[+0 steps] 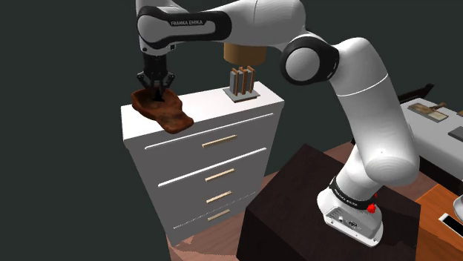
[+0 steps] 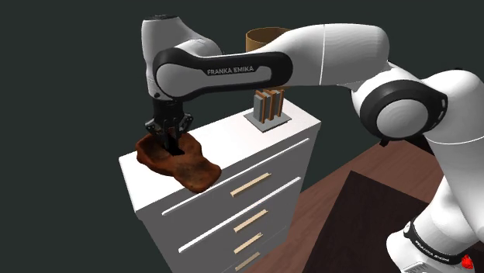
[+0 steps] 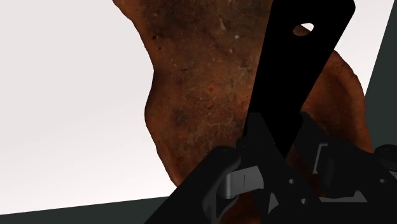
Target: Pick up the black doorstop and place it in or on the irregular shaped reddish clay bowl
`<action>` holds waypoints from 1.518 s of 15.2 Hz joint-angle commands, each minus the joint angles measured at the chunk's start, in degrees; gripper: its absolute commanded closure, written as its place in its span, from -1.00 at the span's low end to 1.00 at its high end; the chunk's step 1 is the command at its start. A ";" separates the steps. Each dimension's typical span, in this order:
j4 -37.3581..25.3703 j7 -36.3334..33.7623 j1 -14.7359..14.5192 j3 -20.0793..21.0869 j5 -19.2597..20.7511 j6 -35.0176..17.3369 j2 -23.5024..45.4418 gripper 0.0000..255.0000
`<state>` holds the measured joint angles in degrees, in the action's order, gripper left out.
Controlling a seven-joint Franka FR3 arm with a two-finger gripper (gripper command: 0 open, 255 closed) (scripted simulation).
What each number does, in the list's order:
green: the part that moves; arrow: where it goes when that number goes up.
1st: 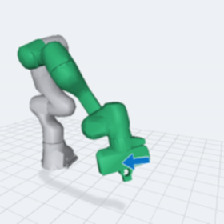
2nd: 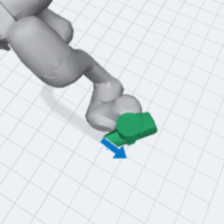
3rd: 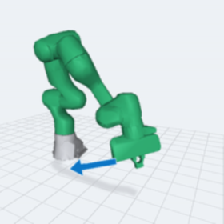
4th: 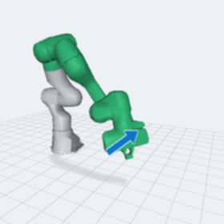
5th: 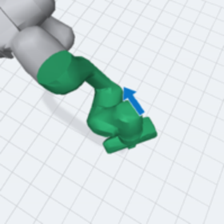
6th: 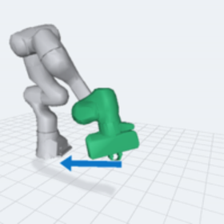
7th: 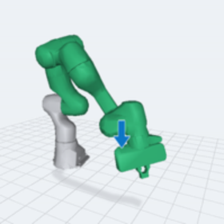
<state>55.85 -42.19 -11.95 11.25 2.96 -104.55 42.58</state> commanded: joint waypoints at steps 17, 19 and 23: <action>-5.98 0.08 -0.16 0.01 -0.04 6.19 -0.25 -1.00; -5.94 0.08 -0.16 0.01 -0.04 6.17 -0.27 -1.00; -5.98 0.08 -0.17 0.01 -0.04 6.19 -0.25 -1.00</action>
<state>49.92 -42.11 -12.11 11.27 2.92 -98.40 42.31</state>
